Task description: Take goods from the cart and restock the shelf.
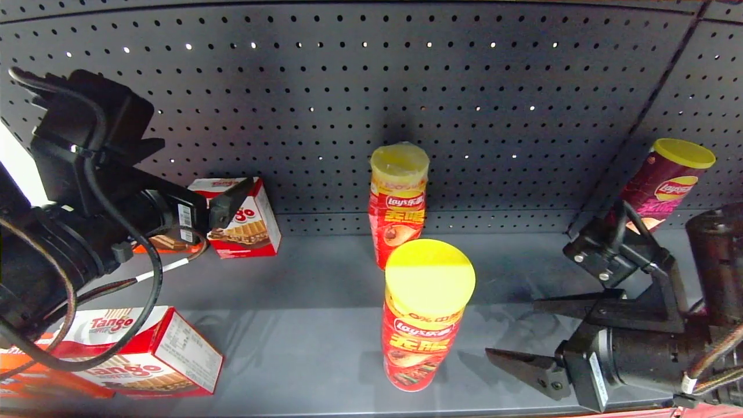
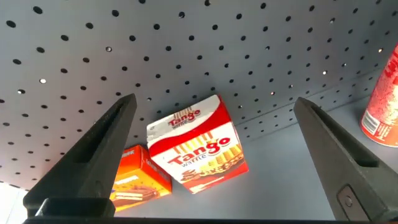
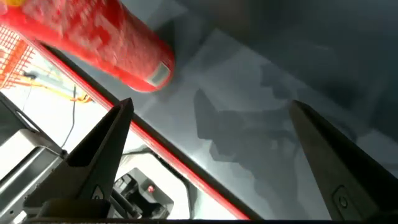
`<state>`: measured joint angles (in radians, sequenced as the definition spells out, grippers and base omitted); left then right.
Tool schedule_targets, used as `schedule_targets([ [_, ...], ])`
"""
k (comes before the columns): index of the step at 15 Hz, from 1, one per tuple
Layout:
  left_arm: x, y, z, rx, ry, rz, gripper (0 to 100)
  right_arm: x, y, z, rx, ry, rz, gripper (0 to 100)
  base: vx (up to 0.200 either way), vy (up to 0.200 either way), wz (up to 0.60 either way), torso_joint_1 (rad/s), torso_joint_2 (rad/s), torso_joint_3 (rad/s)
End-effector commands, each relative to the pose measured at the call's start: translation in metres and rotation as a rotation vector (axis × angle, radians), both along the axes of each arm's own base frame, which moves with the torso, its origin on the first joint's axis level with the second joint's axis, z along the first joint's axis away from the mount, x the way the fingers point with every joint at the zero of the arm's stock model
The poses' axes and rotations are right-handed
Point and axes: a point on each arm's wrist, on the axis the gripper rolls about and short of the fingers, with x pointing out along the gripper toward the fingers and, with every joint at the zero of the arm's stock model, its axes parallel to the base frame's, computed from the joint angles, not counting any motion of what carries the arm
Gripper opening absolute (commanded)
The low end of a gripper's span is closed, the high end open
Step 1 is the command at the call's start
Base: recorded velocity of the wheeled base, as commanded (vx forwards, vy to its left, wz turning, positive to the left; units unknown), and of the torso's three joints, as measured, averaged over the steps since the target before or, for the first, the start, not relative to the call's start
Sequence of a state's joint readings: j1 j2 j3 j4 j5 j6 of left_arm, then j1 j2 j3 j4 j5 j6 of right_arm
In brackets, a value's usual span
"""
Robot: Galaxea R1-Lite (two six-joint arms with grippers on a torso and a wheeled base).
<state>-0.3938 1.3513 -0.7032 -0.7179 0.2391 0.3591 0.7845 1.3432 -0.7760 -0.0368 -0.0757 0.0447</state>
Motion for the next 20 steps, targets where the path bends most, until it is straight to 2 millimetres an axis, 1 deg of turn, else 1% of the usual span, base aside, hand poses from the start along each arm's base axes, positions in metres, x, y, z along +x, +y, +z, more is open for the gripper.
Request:
schedule_targets([
  [1, -0.001, 0.000, -0.002, 0.002, 0.006, -0.002, 100, 0.009, 0.014, -0.007, -0.029, 0.028, 0.014, 100, 0.000, 0.000, 0.00, 0.000, 0.00, 0.000],
  [5, -0.001, -0.001, -0.002, 0.002, 0.006, -0.008, 100, 0.021, 0.026, -0.010, -0.054, 0.031, 0.025, 100, 0.000, 0.000, 0.00, 0.000, 0.00, 0.000],
  [11, -0.002, -0.001, -0.004, 0.003, 0.003, -0.008, 100, 0.032, 0.038, -0.011, -0.071, 0.029, 0.034, 100, 0.000, 0.000, 0.00, 0.000, 0.00, 0.000],
  [15, -0.003, -0.001, -0.004, 0.003, 0.003, -0.011, 100, 0.035, 0.041, -0.011, -0.064, 0.022, 0.034, 100, 0.000, 0.000, 0.00, 0.000, 0.00, 0.000],
  [18, -0.003, -0.001, -0.004, 0.002, 0.005, -0.011, 100, 0.033, 0.039, -0.010, -0.058, 0.013, 0.031, 100, 0.000, 0.000, 0.00, 0.000, 0.00, 0.000],
  [19, -0.003, -0.001, -0.004, 0.003, 0.008, -0.011, 100, 0.031, 0.035, -0.006, -0.042, -0.003, 0.028, 100, 0.000, 0.000, 0.00, 0.000, 0.00, 0.000],
  [20, -0.013, 0.003, 0.004, -0.012, -0.021, -0.013, 100, 0.020, 0.022, 0.006, 0.004, -0.048, 0.020, 100, 0.000, 0.000, 0.00, 0.000, 0.00, 0.000],
])
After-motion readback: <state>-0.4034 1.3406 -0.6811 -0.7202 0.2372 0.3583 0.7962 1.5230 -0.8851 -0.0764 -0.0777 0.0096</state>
